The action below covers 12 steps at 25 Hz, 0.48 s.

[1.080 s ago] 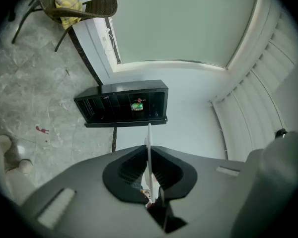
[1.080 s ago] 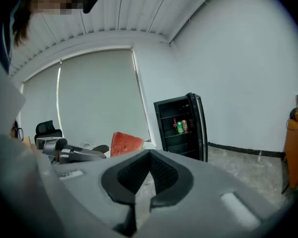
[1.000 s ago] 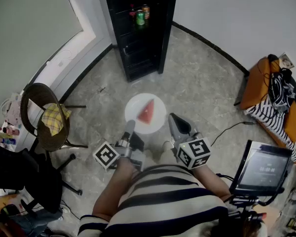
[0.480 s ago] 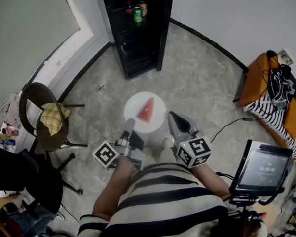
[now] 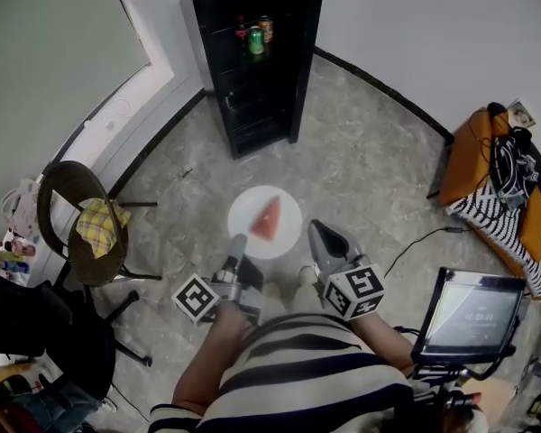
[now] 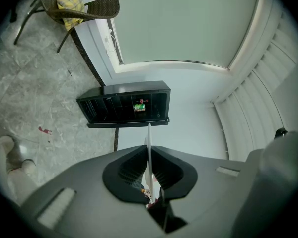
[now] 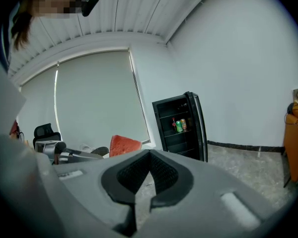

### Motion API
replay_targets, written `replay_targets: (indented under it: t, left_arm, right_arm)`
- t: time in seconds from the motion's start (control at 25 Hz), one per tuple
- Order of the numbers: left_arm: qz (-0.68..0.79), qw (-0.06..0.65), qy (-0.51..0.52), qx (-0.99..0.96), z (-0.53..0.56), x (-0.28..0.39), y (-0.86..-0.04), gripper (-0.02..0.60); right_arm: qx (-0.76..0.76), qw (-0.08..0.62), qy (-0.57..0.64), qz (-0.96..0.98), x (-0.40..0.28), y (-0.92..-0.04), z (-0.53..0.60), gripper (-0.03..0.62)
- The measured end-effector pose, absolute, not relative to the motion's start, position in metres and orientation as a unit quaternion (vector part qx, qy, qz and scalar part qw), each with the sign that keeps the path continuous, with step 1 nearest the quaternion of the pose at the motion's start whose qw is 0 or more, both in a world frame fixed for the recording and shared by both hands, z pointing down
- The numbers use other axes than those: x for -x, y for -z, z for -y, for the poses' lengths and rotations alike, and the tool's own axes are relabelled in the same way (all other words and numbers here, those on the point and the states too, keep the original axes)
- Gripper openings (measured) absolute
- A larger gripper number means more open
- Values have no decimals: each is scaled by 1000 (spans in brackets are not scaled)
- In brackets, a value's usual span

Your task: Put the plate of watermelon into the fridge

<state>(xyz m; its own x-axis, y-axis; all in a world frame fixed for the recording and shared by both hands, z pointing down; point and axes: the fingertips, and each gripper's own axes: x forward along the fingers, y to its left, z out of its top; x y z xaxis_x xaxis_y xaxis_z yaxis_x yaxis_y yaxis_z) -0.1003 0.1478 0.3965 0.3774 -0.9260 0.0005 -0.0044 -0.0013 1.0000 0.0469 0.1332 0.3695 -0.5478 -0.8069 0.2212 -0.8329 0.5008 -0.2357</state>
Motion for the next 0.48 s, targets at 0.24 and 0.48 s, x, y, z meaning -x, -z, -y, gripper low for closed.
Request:
replay_targets:
  t: [0.24,0.48]
  left_arm:
    - [401,586,386,-589,-150,105,-406,15]
    - [402,584,384,-591,-145,109,-408,15]
  right_arm:
    - [-471,37,-158,867,-43,-371,-136,-3]
    - [-471,40,-157,867,-39,-371,-128,-3]
